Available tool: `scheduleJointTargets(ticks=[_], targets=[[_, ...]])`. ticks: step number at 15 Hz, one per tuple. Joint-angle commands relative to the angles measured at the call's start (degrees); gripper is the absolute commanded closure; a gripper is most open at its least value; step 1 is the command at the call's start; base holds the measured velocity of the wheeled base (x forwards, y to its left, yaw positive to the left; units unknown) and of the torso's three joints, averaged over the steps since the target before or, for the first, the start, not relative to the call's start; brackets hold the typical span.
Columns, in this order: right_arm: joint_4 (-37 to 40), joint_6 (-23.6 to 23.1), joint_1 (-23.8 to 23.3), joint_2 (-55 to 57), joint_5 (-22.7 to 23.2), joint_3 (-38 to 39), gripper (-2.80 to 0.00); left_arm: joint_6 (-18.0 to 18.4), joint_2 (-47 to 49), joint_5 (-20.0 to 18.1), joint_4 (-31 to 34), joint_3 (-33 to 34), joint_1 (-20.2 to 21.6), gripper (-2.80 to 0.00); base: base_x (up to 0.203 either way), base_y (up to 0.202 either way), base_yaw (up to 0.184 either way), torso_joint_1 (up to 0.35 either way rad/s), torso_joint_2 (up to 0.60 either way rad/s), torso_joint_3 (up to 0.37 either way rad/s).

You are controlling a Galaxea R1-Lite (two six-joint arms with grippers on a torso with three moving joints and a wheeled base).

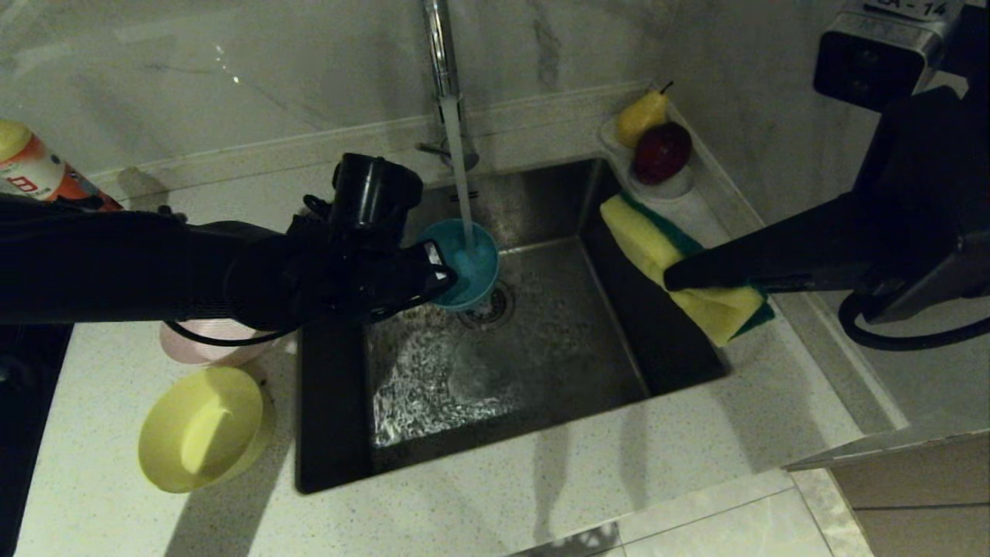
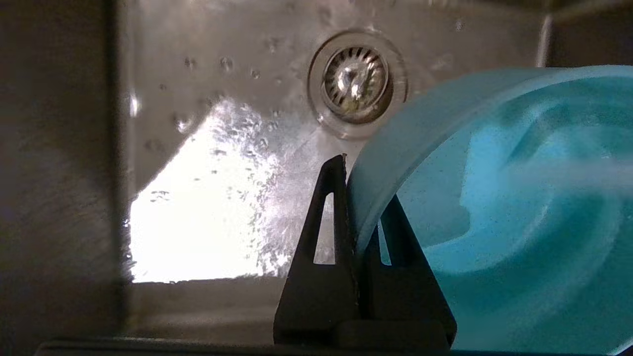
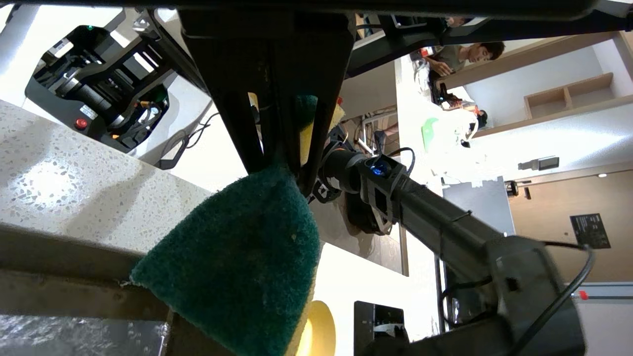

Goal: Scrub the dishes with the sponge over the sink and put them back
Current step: Rinse the bowl

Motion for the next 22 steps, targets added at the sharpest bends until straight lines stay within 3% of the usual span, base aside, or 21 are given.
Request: scheduleJointTargets(ticks=[1, 15, 22], targets=[[0.22, 0.19, -0.04, -0.34, 0.19, 0.40, 0.00, -1.15, 3.65, 0.24, 0.54, -3.25, 0.05, 0.00, 0.000, 0.000, 0.000, 0.000, 0.00, 0.000], [0.22, 0.17, 0.05, -0.93, 0.36, 1.19, 0.00, -2.72, 1.98, 0.62, 3.27, -2.48, 0.96, 0.00, 0.000, 0.000, 0.000, 0.000, 0.00, 0.000], [0.24, 0.26, 0.05, -2.16, 0.28, 3.07, 0.00, -2.00, -8.34, 1.67, 1.99, 2.01, 1.63, 0.00, 0.000, 0.000, 0.000, 0.000, 0.00, 0.000]])
